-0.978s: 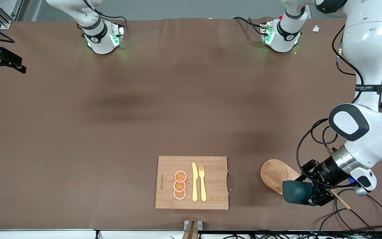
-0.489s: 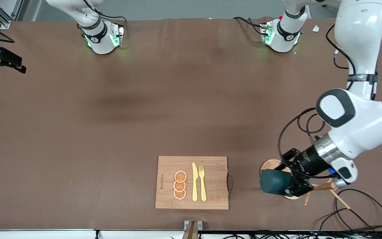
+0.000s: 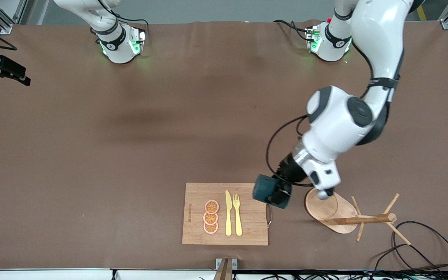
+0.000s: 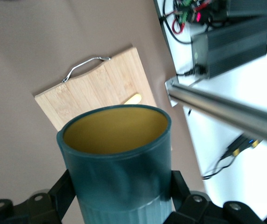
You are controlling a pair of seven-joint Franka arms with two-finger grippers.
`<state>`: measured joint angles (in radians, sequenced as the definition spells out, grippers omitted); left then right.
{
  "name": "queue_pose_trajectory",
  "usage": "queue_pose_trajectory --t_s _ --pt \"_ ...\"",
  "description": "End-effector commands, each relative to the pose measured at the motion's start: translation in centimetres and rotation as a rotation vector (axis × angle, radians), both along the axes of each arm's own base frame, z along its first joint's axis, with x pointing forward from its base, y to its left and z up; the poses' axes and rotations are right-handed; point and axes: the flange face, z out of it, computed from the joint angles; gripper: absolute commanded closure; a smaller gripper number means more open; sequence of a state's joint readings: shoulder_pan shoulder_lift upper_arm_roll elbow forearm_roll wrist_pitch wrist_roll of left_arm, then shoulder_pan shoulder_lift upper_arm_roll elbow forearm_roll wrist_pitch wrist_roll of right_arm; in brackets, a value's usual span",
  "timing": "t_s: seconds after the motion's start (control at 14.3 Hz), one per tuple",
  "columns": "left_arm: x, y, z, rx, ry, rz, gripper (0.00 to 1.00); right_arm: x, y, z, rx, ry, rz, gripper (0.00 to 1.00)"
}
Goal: Transfer cup from left to right arm and place
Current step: 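Lift the teal mug off the stand and carry it to mid-table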
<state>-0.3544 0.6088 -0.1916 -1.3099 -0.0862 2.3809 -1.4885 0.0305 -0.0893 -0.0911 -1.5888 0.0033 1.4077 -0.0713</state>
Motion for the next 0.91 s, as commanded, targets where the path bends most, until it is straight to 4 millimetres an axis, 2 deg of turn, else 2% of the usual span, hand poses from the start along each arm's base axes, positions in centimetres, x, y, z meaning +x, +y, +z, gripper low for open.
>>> queue_pose_trajectory --t_s 0.0,0.14,0.28,0.49,0.7,0.84 --pt "-3.0 -5.0 -0.5 0.127 -0.067 -0.070 0.21 -0.8 -0.1 0.2 0.001 -0.003 0.009 0.00" --pt "-5.9 -9.4 -2.1 0.208 -0.097 -0.106 0.21 -0.8 -0.1 0.2 0.001 -0.001 0.009 0.00" --pt "-9.6 -13.9 -4.6 0.325 -0.134 -0.163 0.21 -0.8 -0.1 0.2 0.002 0.000 0.009 0.00" --pt "-15.0 -19.1 -7.7 0.491 -0.212 -0.245 0.21 -0.9 -0.2 0.2 0.002 0.003 0.008 0.00" --pt "-20.4 -23.3 -11.2 0.647 -0.310 -0.318 0.24 -1.0 -0.2 0.3 0.002 0.006 0.008 0.00" --pt "-23.5 -24.6 -13.8 0.742 -0.371 -0.320 0.24 -0.9 -0.3 0.4 0.000 0.003 0.006 0.00"
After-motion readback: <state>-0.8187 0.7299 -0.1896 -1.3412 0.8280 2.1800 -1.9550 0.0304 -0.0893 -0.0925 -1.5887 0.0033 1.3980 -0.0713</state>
